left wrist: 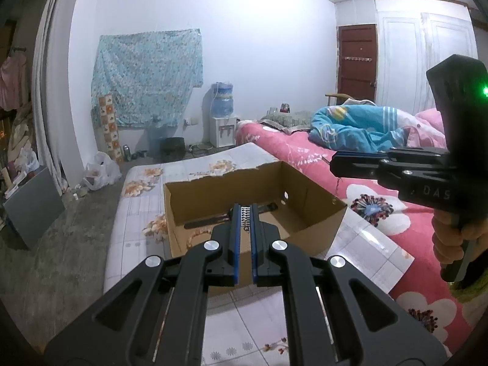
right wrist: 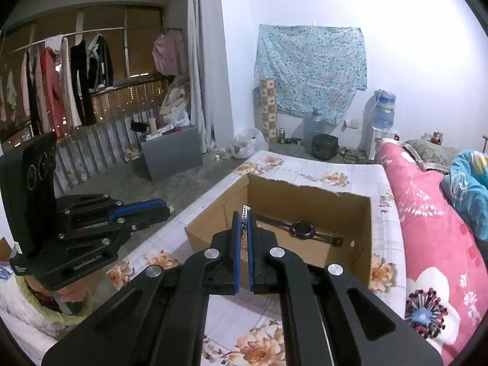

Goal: Organize jewelry
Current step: 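Carry the silver charm chain with the left gripper over the box, then lower the chain into the box and open the left gripper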

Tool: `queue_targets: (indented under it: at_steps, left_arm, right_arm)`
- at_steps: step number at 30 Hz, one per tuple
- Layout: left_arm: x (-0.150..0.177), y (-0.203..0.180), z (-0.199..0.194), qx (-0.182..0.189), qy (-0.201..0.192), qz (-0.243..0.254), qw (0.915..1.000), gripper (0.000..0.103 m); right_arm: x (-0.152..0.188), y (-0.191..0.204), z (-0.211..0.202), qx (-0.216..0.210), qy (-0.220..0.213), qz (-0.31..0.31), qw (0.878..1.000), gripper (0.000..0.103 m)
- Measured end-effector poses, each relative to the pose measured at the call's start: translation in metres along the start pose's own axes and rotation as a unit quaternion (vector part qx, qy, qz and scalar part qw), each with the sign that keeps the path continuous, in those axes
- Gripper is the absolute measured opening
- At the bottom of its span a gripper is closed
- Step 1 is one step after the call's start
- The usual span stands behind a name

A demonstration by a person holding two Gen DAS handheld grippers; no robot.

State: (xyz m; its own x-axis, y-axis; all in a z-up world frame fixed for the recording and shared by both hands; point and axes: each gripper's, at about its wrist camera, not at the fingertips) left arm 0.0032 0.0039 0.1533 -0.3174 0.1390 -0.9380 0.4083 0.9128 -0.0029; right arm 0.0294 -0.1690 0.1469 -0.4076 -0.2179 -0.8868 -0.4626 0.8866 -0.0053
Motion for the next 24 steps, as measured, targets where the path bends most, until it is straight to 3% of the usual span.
queue_targets:
  at_steps: [6,12,17,24]
  left_arm:
    - [-0.013,0.008,0.016,0.011,0.007,0.009,0.9999,0.005]
    - [-0.023,0.029,0.051,0.043,0.028,-0.017,0.9985,0.005]
    - [-0.020,0.044,0.093,0.073,0.068,-0.049,0.9938,0.005]
    - [0.006,0.047,0.165,0.103,0.151,-0.079,0.9799,0.005]
  right_arm:
    - [-0.011,-0.019,0.013,-0.001,-0.001,0.019,1.000,0.004]
    - [-0.015,-0.045,0.038,-0.004,0.013,0.046,0.999,0.004]
    - [-0.010,-0.067,0.068,-0.020,0.033,0.073,0.997,0.004]
    - [0.014,-0.105,0.136,-0.037,0.103,0.114,0.987,0.004]
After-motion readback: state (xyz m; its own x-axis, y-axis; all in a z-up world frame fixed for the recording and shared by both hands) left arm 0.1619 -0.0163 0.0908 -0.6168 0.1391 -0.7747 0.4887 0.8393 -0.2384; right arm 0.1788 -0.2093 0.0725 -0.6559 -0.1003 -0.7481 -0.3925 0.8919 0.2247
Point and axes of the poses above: each gripper's, at about its wrist camera, not at the fingertips, and z roughly the way its jaws point, y to its left, x to its underside, and after that the axes turned 5 degrees about -y, right-handed
